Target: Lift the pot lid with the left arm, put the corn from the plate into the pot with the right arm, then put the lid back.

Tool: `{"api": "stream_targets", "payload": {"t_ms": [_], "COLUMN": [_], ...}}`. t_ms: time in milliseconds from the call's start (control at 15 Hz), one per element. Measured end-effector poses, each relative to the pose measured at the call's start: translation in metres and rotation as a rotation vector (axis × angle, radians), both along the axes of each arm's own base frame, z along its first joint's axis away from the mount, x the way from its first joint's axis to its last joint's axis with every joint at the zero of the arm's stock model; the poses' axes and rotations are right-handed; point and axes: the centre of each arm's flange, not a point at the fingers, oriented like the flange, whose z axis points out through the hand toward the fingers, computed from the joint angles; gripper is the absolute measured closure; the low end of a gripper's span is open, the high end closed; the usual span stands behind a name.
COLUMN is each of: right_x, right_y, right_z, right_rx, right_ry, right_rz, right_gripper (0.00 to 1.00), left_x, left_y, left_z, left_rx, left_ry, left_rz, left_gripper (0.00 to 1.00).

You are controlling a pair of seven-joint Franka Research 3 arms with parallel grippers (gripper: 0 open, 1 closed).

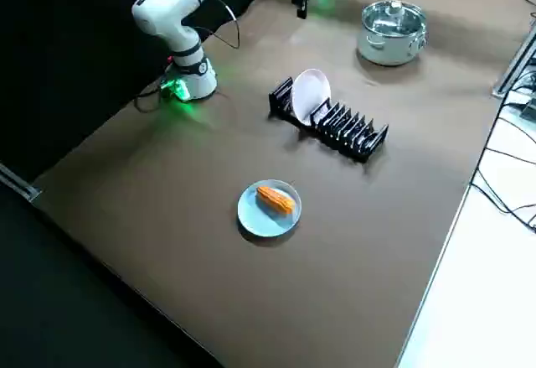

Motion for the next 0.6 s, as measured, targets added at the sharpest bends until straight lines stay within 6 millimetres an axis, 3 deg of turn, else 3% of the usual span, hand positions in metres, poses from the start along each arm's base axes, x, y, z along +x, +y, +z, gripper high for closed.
{"api": "stream_targets", "payload": {"t_ms": [467,533,600], "right_x": [0.002,0.002,0.005], "right_y": [0.0,0.0,0.0], "right_z": [-0.003,-0.003,-0.006], "right_rx": [-0.001,-0.001,-0.001], "right_ry": [-0.031,-0.035,-0.036], "right_rz": [-0.002,-0.002,-0.003], "right_gripper": [0.0,0.0,0.0], "left_x": [0.0,0.001,0.002], "left_y": [-0.011,-0.021,-0.062], "left_z": [-0.004,-0.009,-0.028], "left_rx": [0.001,-0.001,-0.004], "left_ry": [0.008,0.017,0.05], "left_rz": [-0.024,-0.044,-0.097], "left_gripper": [0.0,0.0,0.0]}}
